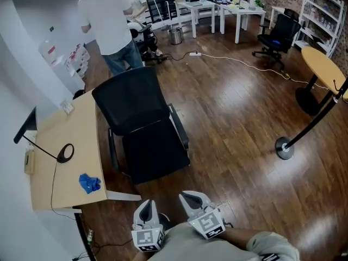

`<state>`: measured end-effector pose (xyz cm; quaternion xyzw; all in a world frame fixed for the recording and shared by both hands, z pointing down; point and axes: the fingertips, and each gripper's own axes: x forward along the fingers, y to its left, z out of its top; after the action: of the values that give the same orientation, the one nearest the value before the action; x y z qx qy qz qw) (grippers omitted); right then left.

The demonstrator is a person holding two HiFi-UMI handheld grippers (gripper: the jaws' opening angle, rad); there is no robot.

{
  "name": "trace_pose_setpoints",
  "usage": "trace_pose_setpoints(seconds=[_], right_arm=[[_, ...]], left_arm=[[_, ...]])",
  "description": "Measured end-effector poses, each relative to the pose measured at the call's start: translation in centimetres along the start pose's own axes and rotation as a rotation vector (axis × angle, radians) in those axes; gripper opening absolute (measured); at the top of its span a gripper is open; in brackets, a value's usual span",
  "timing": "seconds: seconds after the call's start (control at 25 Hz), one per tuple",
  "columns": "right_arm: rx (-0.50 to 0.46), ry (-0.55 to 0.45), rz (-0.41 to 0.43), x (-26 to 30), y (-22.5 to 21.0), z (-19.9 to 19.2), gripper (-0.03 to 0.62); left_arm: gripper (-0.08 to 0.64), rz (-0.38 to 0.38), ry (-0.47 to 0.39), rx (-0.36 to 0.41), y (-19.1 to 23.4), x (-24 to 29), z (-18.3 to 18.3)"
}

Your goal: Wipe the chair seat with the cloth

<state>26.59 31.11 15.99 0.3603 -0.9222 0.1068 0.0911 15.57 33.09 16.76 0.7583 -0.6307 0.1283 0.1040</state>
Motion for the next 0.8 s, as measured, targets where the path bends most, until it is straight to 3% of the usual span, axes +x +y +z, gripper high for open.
trace_pose_setpoints(seconds=[0.2,0.56,0.8], right_arm=[[-0.005,-0.025,-0.006,-1.3,0.5,0.3,0.005],[-0.059,-0.022,0.009,-0.8,3.7,0.7,0.005],[-0.066,-0.018,-0.012,-1.4,3.2,0.3,0.005]], left_arm=[[0.005,-0.009,-0.002,0.008,-0.9,-1.0,-0.2],[0.005,0.029,-0.035,0.013,1.8,-3.6,-0.1],[0.005,0.004,-0.044,0.003,0.9,-3.4,-0.4]])
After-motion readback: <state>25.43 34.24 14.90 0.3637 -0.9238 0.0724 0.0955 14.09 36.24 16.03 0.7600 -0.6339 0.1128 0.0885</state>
